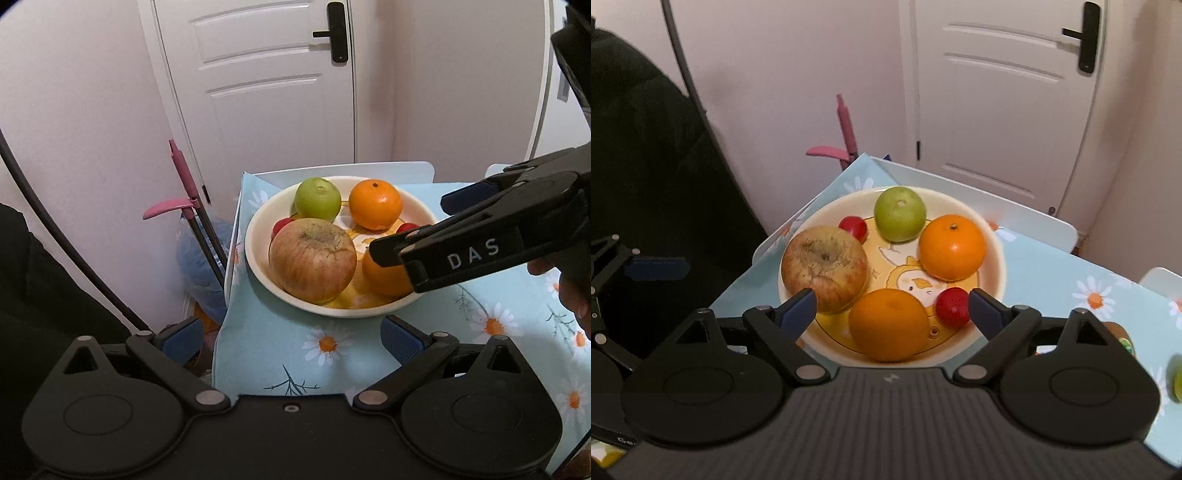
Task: Organize fruits
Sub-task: 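Lower the brown apple into the bowl and open the left tool while the right tool places the orange, then move both tools back over the kiwi and green apple, then grasp the brown kiwi with the left tool while the right tool grasps the green apple, then carry the kiwi into the bowl and open the left tool while the right tool carries the green apple, then lower the green apple into the bowl and open the right tool, then move both tools back over the two small mandarins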
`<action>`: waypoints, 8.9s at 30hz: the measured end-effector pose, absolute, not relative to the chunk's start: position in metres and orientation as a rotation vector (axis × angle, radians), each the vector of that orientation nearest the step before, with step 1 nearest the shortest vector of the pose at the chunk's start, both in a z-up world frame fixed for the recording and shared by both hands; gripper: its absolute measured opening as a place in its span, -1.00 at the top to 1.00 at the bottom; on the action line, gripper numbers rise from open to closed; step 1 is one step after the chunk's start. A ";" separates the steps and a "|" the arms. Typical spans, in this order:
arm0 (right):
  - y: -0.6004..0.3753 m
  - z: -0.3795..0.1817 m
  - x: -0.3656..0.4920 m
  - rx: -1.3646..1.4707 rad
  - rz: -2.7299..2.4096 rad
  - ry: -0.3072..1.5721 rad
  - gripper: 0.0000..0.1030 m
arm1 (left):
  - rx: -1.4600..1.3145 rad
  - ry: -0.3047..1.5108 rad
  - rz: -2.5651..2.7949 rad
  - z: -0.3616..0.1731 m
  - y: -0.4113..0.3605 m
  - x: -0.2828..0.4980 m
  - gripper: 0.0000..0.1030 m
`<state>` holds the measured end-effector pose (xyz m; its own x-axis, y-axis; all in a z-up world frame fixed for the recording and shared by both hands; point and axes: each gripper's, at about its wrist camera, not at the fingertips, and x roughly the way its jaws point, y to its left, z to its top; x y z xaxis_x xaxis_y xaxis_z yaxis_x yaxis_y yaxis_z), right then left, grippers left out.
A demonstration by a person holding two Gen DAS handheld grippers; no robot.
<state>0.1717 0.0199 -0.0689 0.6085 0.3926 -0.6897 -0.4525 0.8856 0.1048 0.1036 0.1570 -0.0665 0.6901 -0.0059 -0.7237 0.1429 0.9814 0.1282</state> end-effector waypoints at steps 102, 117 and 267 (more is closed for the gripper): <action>-0.286 -0.147 0.202 -0.126 0.452 0.805 -0.45 | 0.156 0.907 -0.008 -0.127 -0.126 0.211 -0.09; -0.282 -0.137 0.195 -0.130 0.435 0.797 -0.38 | 0.112 0.862 0.020 -0.104 -0.106 0.183 -0.08; -0.089 -0.016 0.138 0.097 0.217 0.752 -0.94 | 0.184 0.709 -0.180 -0.005 0.124 0.117 -0.88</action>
<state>0.1376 -0.0886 -0.0155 0.7089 0.2299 -0.6668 -0.1608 0.9732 0.1646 0.1171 0.1243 -0.0050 0.7446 -0.1013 -0.6598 0.2259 0.9683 0.1063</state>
